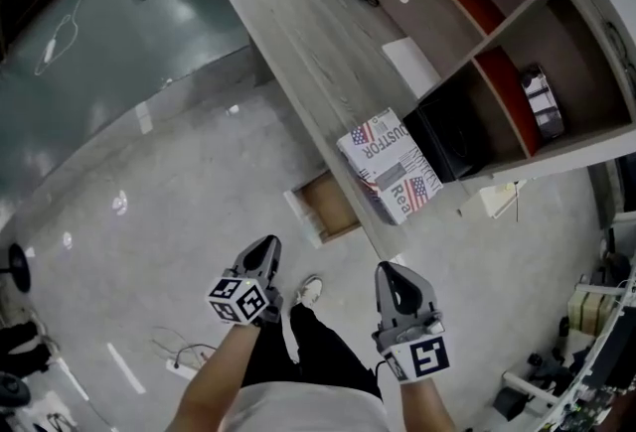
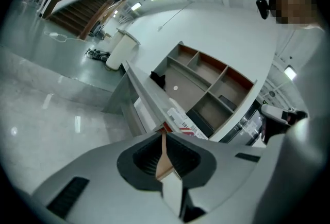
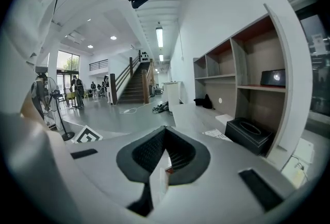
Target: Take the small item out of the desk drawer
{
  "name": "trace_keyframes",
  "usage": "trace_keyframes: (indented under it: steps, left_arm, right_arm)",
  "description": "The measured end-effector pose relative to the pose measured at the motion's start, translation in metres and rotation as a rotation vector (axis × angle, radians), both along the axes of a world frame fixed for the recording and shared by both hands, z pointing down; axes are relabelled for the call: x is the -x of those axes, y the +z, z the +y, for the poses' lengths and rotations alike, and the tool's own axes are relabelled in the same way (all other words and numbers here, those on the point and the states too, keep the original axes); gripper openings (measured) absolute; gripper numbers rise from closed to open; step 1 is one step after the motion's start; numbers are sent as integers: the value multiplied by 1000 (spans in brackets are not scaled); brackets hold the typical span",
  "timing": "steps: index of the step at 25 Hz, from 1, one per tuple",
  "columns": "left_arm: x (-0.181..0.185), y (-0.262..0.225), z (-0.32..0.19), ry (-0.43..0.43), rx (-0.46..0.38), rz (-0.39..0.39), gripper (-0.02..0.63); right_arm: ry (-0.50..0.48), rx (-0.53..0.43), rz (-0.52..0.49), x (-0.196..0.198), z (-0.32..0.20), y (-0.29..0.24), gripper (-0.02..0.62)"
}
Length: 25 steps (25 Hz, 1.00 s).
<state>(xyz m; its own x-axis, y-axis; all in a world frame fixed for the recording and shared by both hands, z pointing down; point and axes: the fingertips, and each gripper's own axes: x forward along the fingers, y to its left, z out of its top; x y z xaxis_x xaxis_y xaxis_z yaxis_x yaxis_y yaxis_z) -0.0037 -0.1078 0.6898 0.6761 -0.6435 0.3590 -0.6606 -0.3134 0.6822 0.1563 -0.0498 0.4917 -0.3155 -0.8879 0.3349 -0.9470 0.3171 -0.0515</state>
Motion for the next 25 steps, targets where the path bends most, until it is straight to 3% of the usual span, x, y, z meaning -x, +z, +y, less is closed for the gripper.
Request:
trace_keyframes:
  steps: [4,12,25]
  left_arm:
    - [-15,51,-1,19,111,20,57]
    - [-49,129,-1,63,213,-17,86]
    - [-72,198,-2,59,388,-61,167]
  right_arm:
    - [-3,52,0,9,-3,32,21]
    - [43,130,4,-10,-4,90,21]
    - [60,207,-18,-18,4,139,21]
